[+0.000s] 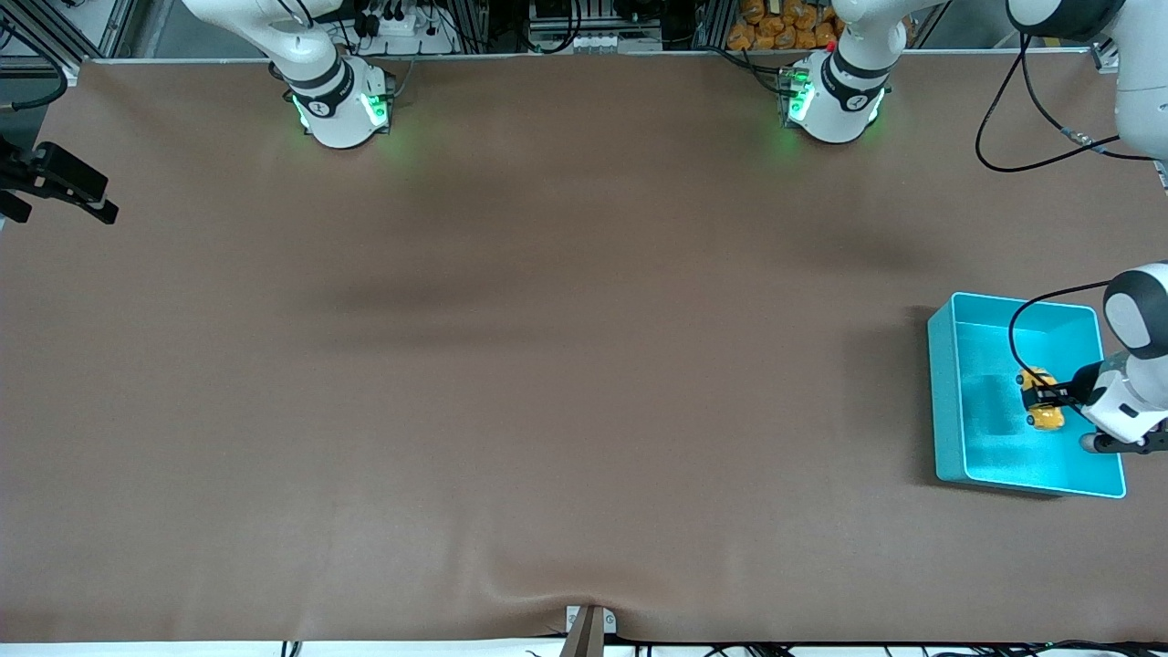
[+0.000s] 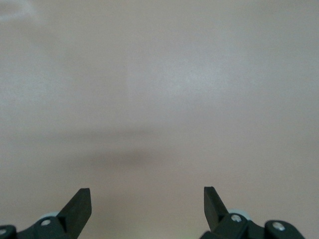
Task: Wind and store yellow beetle car
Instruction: 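Lower the car onto the bin floor and open the left gripper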
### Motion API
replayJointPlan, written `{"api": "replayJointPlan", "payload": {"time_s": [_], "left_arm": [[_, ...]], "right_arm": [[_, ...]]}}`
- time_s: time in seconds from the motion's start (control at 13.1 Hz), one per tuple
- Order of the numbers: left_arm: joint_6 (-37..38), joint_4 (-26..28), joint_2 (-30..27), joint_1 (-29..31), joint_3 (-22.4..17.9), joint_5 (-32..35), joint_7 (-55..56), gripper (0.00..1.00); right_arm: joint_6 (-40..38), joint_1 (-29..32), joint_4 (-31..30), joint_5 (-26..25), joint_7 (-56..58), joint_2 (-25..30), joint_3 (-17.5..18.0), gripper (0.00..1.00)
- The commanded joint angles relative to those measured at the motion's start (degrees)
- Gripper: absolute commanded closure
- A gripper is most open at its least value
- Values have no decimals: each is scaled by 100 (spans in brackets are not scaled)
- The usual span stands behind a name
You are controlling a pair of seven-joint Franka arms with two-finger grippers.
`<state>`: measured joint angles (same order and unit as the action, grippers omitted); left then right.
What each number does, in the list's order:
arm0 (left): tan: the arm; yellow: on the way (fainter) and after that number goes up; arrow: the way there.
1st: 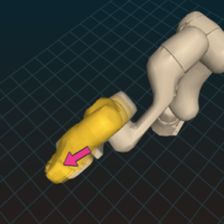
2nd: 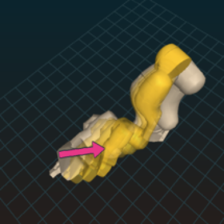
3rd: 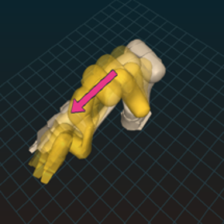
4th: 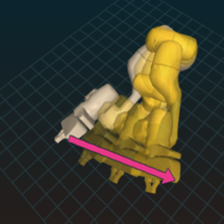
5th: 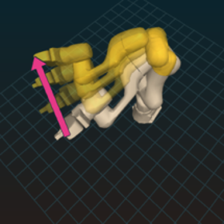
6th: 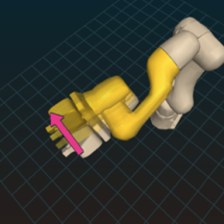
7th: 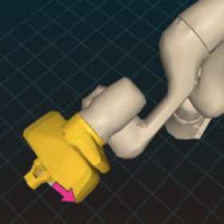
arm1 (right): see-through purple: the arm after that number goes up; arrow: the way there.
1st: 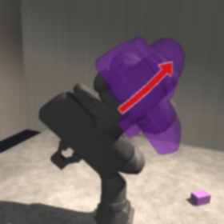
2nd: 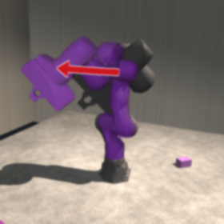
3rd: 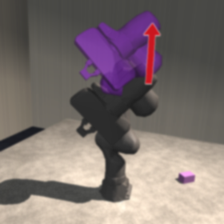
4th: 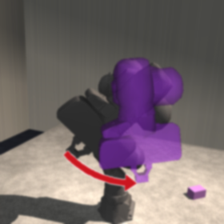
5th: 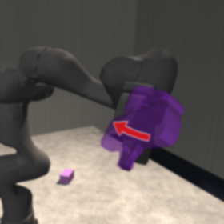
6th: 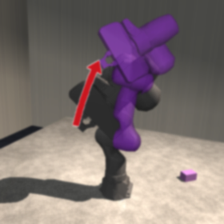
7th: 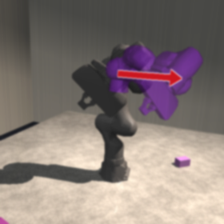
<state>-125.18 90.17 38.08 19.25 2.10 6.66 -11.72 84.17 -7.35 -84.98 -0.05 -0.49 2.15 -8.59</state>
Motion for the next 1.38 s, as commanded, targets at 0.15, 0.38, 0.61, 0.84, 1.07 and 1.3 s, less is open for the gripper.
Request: {"api": "replayJointPlan", "payload": {"time_s": [0.15, 0.38, 0.61, 0.84, 1.07, 1.3], "left_arm": [[-32, 132, 137, -9, 36, 1, -129, 100], [-32, 141, 252, -17, 45, 213, -129, 100], [-32, 132, 279, -35, 53, 213, -120, 1], [-6, 71, 104, -325, 53, 196, 11, 0], [265, 89, -519, -298, 62, 126, 38, 0], [1055, 89, -1205, -316, 281, 108, 99, 0]], "right_arm": [[-85, 32, 166, 102, -101, -65, 103, 0], [-94, 85, 262, 233, -92, -56, 85, 0], [-85, 85, 271, 225, -83, -56, 77, 0], [-85, 94, 271, 207, -66, -65, 76, 0], [-67, 94, 280, 181, -74, -56, 68, 0], [-76, 102, 385, 181, -74, -56, 33, 0]]}}
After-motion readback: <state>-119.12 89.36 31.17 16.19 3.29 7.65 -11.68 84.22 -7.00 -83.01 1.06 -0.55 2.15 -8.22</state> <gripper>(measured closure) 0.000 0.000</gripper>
